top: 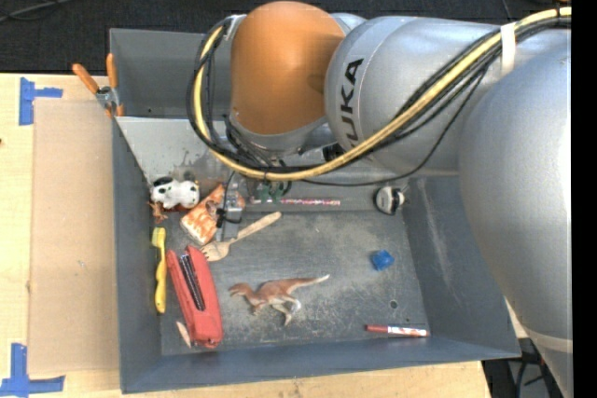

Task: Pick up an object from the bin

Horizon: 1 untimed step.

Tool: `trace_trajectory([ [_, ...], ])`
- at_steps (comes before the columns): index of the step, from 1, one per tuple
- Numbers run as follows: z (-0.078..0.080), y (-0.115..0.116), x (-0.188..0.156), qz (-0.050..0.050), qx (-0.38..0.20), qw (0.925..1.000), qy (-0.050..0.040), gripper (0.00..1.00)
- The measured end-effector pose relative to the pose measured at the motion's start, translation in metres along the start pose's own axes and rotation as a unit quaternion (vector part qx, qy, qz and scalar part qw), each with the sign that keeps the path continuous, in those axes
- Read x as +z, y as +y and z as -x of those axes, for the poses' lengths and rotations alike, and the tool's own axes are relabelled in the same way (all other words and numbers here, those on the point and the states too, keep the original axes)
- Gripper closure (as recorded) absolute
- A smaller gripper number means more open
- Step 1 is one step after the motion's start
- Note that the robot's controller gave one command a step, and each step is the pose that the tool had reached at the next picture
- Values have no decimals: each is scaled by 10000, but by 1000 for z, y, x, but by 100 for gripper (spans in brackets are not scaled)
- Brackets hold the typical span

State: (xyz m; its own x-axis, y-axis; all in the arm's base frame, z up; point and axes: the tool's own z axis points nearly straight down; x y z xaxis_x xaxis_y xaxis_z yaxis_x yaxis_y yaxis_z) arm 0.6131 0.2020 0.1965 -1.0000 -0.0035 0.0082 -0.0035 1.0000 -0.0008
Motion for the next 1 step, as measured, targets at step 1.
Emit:
trace_trajectory([
  [1, 2, -1, -5, 8, 22, 10000, -39, 0],
])
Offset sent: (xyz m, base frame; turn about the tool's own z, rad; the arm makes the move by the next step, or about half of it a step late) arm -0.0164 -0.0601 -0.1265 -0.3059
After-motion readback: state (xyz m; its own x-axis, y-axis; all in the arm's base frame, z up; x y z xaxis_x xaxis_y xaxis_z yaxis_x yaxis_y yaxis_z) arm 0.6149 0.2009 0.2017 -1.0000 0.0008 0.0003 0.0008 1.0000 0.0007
